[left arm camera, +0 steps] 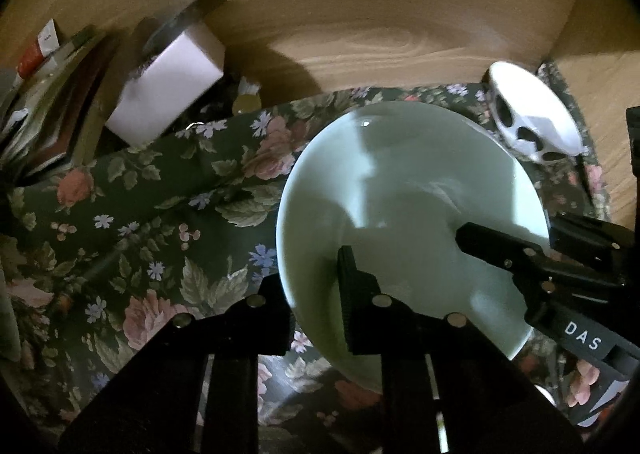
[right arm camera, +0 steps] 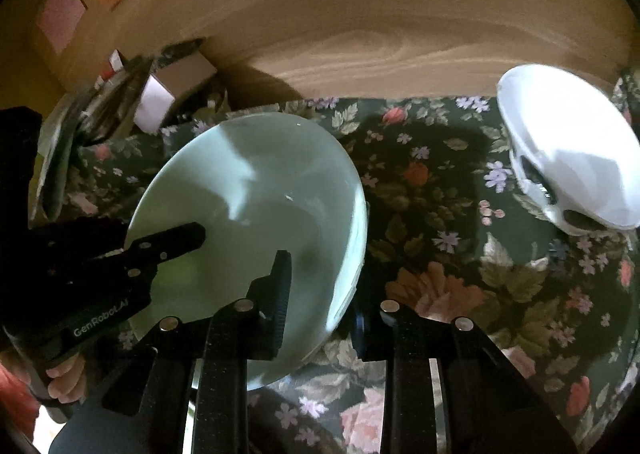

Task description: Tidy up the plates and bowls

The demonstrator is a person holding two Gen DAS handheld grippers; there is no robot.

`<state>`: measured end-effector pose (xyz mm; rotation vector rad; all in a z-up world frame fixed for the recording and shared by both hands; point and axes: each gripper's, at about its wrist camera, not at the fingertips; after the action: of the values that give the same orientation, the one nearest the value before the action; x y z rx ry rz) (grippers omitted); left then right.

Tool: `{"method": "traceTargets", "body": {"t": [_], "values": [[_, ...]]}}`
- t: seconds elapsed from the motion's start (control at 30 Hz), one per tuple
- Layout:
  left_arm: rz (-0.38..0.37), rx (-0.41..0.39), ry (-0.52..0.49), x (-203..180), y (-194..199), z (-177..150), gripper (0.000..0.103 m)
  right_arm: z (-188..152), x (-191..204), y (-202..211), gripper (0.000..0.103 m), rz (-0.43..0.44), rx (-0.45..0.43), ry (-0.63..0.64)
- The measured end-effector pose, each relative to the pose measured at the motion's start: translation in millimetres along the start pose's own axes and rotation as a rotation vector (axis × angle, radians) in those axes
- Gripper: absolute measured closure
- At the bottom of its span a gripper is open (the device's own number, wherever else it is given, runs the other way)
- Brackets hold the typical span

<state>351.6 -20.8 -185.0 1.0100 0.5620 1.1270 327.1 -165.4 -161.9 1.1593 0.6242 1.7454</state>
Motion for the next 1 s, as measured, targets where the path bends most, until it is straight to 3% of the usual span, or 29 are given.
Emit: {"method": "traceTargets", "body": {"t": [0.33, 1.0], "values": [[0.007, -0.086, -0.001, -7, 42, -6, 0.086, -8, 15, 42, 0.08, 0.019, -0.081, 0.027], [0.037, -0.196, 0.041, 1, 118, -63, 0.086, -48, 60, 85, 0.08, 0.043, -0.155, 0.104]]}}
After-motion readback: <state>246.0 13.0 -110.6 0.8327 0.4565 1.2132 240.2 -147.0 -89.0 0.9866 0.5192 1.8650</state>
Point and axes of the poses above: each gripper's, at about its wrist camera, not at the fingertips, and y roughly against the way its jaws point, x to its left, z to its top, and after that the axes turned 14 degrees about -y, right-handed
